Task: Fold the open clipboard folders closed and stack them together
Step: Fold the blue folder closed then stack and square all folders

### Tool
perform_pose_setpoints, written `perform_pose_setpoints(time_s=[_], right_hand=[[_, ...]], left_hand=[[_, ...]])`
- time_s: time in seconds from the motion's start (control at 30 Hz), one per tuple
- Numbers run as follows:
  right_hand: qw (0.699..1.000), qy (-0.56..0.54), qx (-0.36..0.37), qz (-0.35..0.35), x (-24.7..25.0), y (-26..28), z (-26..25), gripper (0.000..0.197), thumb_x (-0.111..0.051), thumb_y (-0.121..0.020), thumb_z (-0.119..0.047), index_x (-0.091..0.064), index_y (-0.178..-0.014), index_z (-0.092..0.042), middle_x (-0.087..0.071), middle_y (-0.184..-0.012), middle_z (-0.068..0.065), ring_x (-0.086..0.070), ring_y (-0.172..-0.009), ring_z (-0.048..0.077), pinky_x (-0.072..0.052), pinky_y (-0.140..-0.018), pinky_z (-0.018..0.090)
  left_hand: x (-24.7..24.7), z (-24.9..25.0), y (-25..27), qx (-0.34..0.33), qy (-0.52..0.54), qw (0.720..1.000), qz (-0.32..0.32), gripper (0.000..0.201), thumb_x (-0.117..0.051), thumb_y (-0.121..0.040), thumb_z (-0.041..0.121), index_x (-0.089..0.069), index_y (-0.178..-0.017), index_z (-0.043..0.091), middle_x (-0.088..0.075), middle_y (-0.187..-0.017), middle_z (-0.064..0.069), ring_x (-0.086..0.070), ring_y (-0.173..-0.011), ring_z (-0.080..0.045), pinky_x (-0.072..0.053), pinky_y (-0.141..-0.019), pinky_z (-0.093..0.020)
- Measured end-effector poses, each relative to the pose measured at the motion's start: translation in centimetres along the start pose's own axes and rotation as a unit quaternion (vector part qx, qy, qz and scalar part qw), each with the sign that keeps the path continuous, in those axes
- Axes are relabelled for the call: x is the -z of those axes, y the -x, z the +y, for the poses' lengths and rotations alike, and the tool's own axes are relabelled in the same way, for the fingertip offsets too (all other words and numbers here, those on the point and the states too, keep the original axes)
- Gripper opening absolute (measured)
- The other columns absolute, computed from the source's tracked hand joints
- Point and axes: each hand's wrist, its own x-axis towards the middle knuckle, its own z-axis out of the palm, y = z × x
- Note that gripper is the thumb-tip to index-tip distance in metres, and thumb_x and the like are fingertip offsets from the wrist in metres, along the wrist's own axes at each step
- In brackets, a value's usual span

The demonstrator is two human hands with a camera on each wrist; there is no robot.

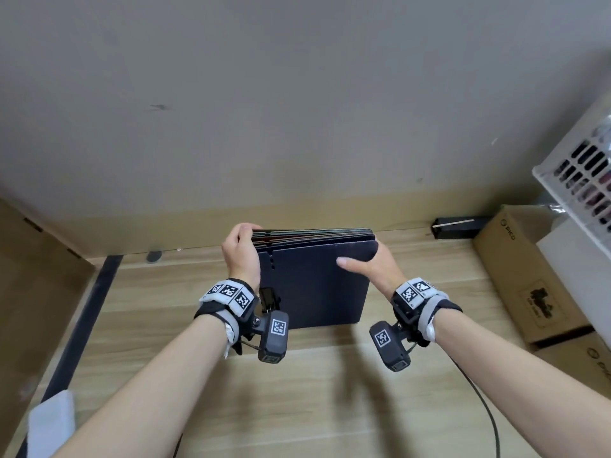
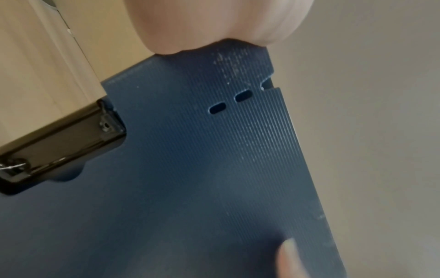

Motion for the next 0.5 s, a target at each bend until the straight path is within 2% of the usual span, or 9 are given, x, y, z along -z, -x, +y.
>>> perform_pose_setpoints(time_s=[0.03, 0.1, 0.17, 0.23, 0.27, 0.3, 0.37, 0.43, 0.5], right_hand=[[1.000, 0.006, 0.002, -0.010, 0.1, 0.1, 0.5, 0.043, -0.084, -0.075, -0.013, -0.064, -0.113, -0.016, -0.073, -0.106, -0.006, -0.069, -0.095, 0.001, -0.053, -0.083, 0.018], [1.000, 0.008, 0.008, -0.001, 0.1, 0.0, 1.1, 0.036, -0.082, -0.075, -0.005, -0.065, -0.101, -0.022, -0.073, -0.099, -0.009, -0.070, -0.085, -0.003, -0.052, -0.073, 0.014], [1.000, -0.001, 0.020, 0.010, 0.1, -0.6, 1.5, 0.036, -0.083, -0.073, -0.004, -0.066, -0.100, -0.021, -0.073, -0.098, -0.008, -0.070, -0.084, -0.002, -0.053, -0.072, 0.015], [1.000, -0.011, 0.026, 0.010, -0.1, -1.2, 2.0, 0.038, -0.082, -0.073, -0.002, -0.066, -0.105, -0.014, -0.073, -0.100, -0.005, -0.070, -0.085, -0.001, -0.053, -0.072, 0.014], [1.000, -0.011, 0.024, 0.006, -0.1, -1.4, 2.5, 0.039, -0.082, -0.073, -0.001, -0.066, -0.106, -0.011, -0.073, -0.099, -0.005, -0.069, -0.083, -0.002, -0.052, -0.072, 0.013], [1.000, -0.010, 0.023, 0.002, -0.1, -1.6, 2.9, 0.038, -0.081, -0.073, 0.000, -0.065, -0.106, -0.010, -0.072, -0.098, -0.006, -0.069, -0.082, -0.004, -0.052, -0.071, 0.012], [1.000, -0.005, 0.017, -0.011, 0.0, -1.9, 4.4, 0.036, -0.081, -0.073, 0.000, -0.066, -0.103, -0.013, -0.073, -0.097, -0.007, -0.069, -0.082, -0.003, -0.052, -0.071, 0.012], [1.000, 0.000, 0.006, -0.024, 0.2, -2.1, 6.3, 0.037, -0.081, -0.073, 0.000, -0.065, -0.103, -0.015, -0.073, -0.100, -0.004, -0.070, -0.086, 0.000, -0.053, -0.072, 0.014], [1.000, 0.008, -0.005, -0.023, 0.2, -2.1, 8.3, 0.038, -0.082, -0.073, 0.000, -0.065, -0.106, -0.009, -0.073, -0.104, 0.002, -0.071, -0.091, 0.009, -0.055, -0.076, 0.018]], left_hand=[[0.0, 0.1, 0.1, 0.001, 0.003, 1.000, -0.002, 0.033, -0.041, -0.093, 0.005, -0.062, -0.070, 0.015, -0.062, -0.076, 0.003, -0.056, -0.078, -0.013, -0.043, -0.078, -0.029], [0.4, -0.1, 0.0, 0.010, 0.016, 0.999, -0.028, 0.029, -0.045, -0.095, 0.013, -0.064, -0.073, 0.016, -0.064, -0.080, 0.000, -0.059, -0.082, -0.015, -0.043, -0.082, -0.032], [1.5, -0.9, -0.1, 0.054, 0.044, 0.993, -0.095, 0.034, -0.047, -0.096, 0.043, -0.072, -0.088, 0.022, -0.071, -0.103, -0.005, -0.064, -0.104, -0.023, -0.045, -0.096, -0.040], [3.1, -2.2, 0.4, 0.099, 0.052, 0.980, -0.166, 0.053, -0.046, -0.089, 0.068, -0.069, -0.115, 0.029, -0.067, -0.126, -0.001, -0.060, -0.121, -0.017, -0.042, -0.107, -0.039], [3.9, -3.1, 0.8, 0.094, 0.019, 0.977, -0.190, 0.061, -0.051, -0.085, 0.069, -0.061, -0.127, 0.027, -0.064, -0.130, 0.005, -0.058, -0.122, -0.007, -0.041, -0.108, -0.030], [4.5, -3.7, 1.5, 0.077, -0.029, 0.974, -0.211, 0.060, -0.059, -0.085, 0.060, -0.053, -0.133, 0.025, -0.062, -0.128, 0.011, -0.058, -0.117, 0.003, -0.042, -0.103, -0.020], [5.1, -5.5, 2.3, 0.054, -0.126, 0.959, -0.248, 0.057, -0.077, -0.082, 0.030, -0.048, -0.130, 0.023, -0.062, -0.120, 0.015, -0.061, -0.103, 0.012, -0.046, -0.091, -0.012], [5.5, -8.0, 2.2, 0.065, -0.224, 0.933, -0.274, 0.066, -0.085, -0.074, 0.017, -0.049, -0.130, 0.019, -0.063, -0.118, 0.011, -0.062, -0.102, 0.009, -0.048, -0.091, -0.015], [5.7, -10.2, 1.9, 0.074, -0.312, 0.905, -0.278, 0.066, -0.087, -0.070, 0.023, -0.055, -0.127, 0.020, -0.064, -0.119, 0.009, -0.062, -0.108, -0.005, -0.047, -0.097, -0.024]])
